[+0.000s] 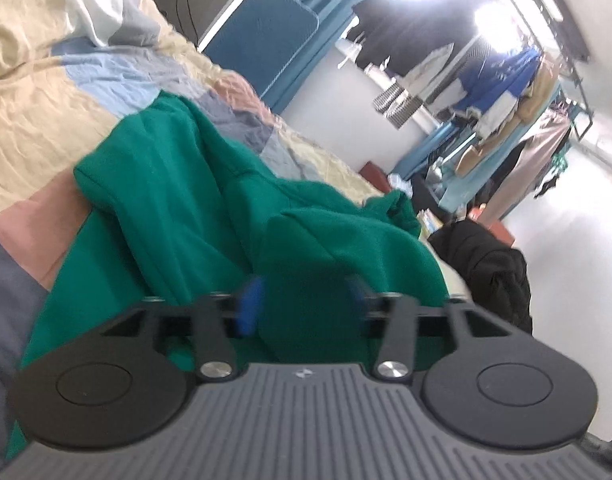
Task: Fold large clothes
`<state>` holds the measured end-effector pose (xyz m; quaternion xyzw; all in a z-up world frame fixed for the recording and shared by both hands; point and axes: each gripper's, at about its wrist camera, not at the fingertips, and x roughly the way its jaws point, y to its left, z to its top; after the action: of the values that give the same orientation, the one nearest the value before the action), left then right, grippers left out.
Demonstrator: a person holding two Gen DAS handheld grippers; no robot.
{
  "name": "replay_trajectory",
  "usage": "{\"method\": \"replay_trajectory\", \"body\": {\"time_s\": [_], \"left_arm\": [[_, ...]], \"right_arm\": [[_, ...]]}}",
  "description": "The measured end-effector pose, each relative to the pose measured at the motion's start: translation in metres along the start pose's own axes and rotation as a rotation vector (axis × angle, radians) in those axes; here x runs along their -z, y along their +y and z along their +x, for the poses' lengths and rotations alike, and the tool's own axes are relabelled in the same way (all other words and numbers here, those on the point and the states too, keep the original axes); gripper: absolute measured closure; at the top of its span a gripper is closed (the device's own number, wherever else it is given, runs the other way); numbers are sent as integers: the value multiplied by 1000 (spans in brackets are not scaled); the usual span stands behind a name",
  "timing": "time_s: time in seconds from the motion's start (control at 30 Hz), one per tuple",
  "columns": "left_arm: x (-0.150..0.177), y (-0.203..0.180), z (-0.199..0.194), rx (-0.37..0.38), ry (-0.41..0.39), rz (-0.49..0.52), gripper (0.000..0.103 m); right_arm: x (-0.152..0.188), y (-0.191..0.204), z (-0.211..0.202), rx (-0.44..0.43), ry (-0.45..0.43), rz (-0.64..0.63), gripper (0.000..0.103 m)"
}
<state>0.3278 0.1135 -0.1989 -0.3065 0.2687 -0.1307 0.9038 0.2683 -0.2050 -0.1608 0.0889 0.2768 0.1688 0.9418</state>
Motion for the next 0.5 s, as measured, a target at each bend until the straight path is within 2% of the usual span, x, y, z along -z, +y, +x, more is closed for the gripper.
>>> {"method": "replay_trajectory", "body": {"time_s": [0.03, 0.1, 0.17, 0.33, 0.4, 0.47, 0.5], "left_arm": [[-1, 1, 0, 12, -5, -4, 43], [-5, 3, 6, 44, 3, -28, 36], [-5, 5, 14, 70, 14, -47, 34], [0, 15, 49, 46, 67, -57, 34], [3, 19, 63, 55, 85, -72, 35], [7, 22, 75, 56, 112, -82, 38], [10, 23, 81, 63, 126, -83, 49]], "right_arm": [[-1, -2, -1, 9, -21, 9, 26], [-8, -4, 4, 11, -53, 22, 27], [-12, -8, 12, 5, -68, 46, 27], [-13, -25, 47, -15, -15, 129, 27], [-9, -32, 61, -24, 12, 152, 27], [-6, -39, 73, -38, 34, 170, 35], [-5, -40, 78, -44, 47, 178, 35]]}}
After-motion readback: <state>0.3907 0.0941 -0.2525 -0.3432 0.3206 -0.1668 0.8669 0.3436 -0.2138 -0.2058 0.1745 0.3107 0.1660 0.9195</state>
